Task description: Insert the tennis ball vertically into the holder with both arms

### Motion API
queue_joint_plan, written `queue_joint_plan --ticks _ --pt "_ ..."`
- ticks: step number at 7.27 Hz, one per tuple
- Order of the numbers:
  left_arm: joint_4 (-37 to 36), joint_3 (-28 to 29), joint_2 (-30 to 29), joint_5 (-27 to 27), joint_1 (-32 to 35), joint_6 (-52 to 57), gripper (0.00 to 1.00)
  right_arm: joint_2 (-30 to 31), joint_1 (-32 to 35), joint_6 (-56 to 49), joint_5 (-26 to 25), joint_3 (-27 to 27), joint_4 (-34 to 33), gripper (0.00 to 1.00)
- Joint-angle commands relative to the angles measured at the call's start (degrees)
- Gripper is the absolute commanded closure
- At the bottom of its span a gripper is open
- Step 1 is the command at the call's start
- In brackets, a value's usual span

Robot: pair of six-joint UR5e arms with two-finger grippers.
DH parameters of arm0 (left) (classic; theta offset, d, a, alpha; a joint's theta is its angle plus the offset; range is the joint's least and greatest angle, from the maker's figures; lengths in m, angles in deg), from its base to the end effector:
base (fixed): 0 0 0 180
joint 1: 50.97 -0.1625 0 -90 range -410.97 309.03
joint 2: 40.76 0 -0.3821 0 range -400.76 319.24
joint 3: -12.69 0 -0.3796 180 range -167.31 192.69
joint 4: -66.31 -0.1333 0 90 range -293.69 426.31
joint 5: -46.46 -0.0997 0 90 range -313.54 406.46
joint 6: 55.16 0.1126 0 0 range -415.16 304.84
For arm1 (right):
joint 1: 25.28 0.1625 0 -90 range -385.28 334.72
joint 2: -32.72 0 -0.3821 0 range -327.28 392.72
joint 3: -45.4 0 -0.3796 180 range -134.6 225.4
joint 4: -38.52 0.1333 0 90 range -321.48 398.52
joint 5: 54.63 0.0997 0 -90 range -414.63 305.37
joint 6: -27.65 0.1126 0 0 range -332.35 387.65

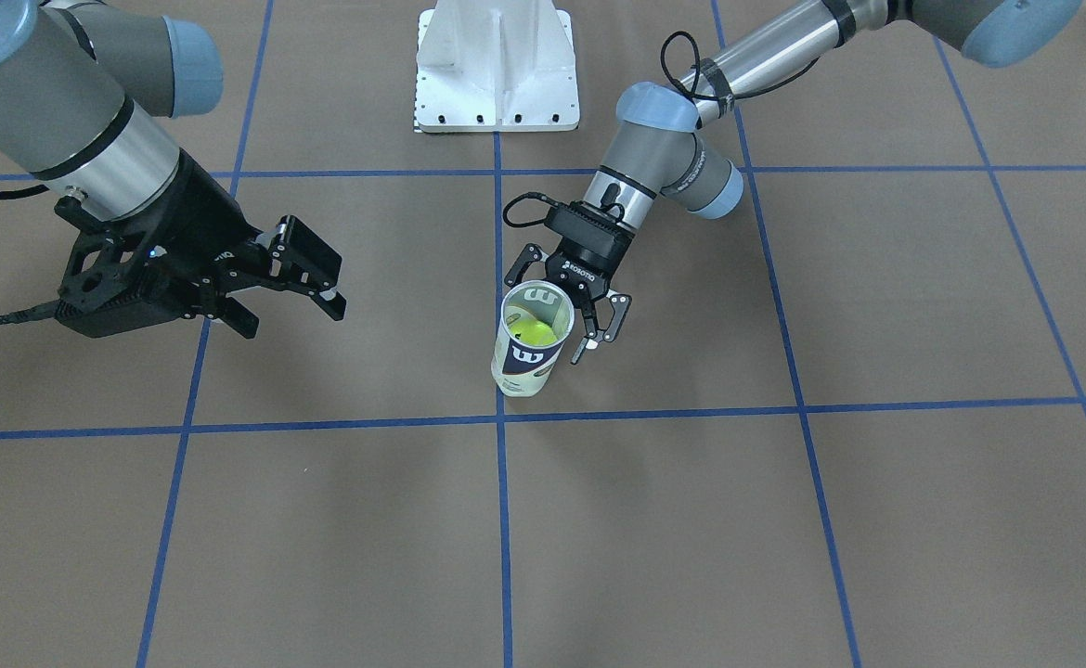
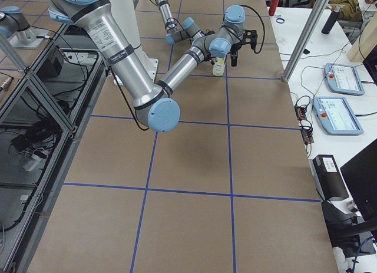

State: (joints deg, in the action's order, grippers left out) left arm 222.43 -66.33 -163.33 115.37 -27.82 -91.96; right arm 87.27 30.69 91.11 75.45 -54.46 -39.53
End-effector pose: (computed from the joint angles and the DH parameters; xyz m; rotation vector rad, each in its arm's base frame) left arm 0.5455 -0.4223 0.2494 1.1610 1.0043 0.1357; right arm -0.2938 -0.5437 0.1666 0.1495 -1.1350 0.1071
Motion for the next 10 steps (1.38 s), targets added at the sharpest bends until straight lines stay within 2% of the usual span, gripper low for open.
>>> queue_joint_plan --ticks 1,4,5,6,7,8,10 --pt "0.06 -3.66 3.20 0.00 -1.52 -0.46 0.01 0.38 0.01 0.00 0.08 -0.33 0.00 0.01" --pt "-0.29 -11.46 11.97 0.26 -2.41 -0.46 0.01 1.43 2.02 -0.70 2.09 -0.25 0.00 0.01" --pt "-0.73 -16.29 15.83 3.57 -2.41 -0.46 0.01 2.92 3.51 -3.23 2.71 -0.42 -0.09 0.01" --pt "-6.04 -23.99 20.57 6.74 -2.32 -0.46 0.01 5.02 4.92 -6.39 3.16 -0.34 -0.09 0.01" --pt "-14.10 -31.55 24.62 10.51 -1.45 -0.46 0.01 7.65 6.76 -11.20 3.25 0.01 -0.26 0.01" --pt "-17.92 -32.67 25.62 12.55 2.38 -0.46 0.01 10.11 9.13 -18.39 3.42 -0.07 -3.31 0.01" --pt "-18.92 -32.24 26.68 16.76 9.68 -3.51 0.01 14.77 14.14 -41.27 2.64 0.10 -15.67 0.01"
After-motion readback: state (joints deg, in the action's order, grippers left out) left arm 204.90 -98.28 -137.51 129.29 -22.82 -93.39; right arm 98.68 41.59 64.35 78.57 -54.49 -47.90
